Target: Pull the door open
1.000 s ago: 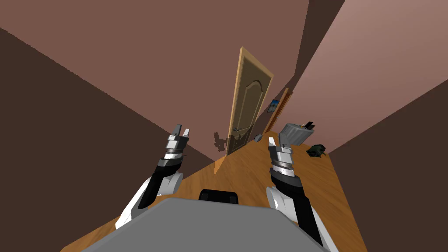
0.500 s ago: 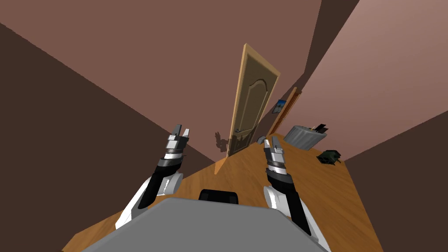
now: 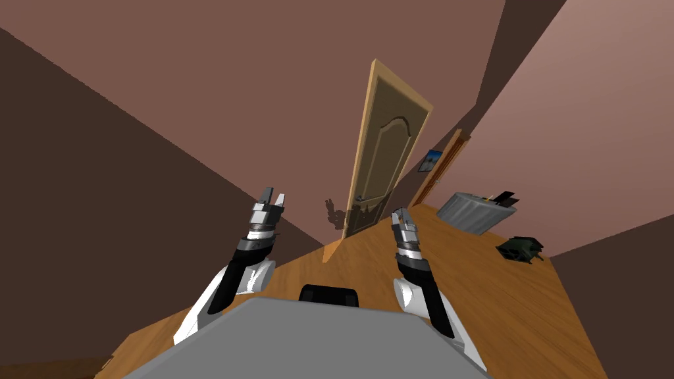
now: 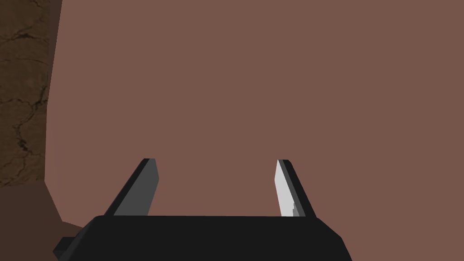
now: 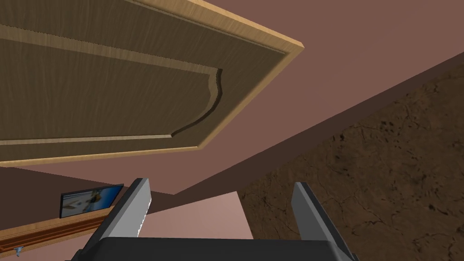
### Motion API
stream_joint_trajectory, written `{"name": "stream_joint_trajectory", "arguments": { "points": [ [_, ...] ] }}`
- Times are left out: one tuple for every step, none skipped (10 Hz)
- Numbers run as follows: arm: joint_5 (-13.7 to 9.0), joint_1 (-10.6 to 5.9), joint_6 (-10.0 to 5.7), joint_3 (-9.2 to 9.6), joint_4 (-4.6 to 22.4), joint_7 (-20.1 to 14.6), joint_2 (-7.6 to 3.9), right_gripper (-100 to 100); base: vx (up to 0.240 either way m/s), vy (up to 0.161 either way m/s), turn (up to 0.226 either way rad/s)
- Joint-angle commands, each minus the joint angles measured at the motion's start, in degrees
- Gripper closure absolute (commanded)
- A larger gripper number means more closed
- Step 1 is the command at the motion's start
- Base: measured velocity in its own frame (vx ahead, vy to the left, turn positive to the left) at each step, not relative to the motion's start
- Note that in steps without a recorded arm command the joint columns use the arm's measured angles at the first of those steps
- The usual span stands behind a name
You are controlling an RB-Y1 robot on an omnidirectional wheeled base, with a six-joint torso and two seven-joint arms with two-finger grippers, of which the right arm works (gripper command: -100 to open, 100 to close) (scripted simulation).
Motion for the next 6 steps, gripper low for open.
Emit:
{"name": "stream_joint_trajectory", "arguments": {
  "points": [
    [-0.14, -1.03, -0.65, 0.3, 2.86, -0.41, -0.43, -100, 0.058, -0.057, 0.112],
    [-0.36, -1.65, -1.05, 0.41, 4.26, -0.92, -0.96, -100, 0.061, -0.084, 0.15],
    [-0.36, -1.65, -1.05, 0.41, 5.03, -0.92, -0.96, -100, 0.042, -0.059, 0.067],
    [-0.59, -2.29, -1.46, 0.54, 7.19, -1.45, -1.5, -100, 0.047, -0.055, 0.123],
    [-0.84, -2.98, -1.9, 0.67, 9.19, -2.02, -2.08, -100, 0.061, -0.084, 0.198],
    [-0.84, -2.98, -1.9, 0.67, 9.49, -2.02, -2.08, -100, 0.053, -0.063, 0.051]
  ]
}}
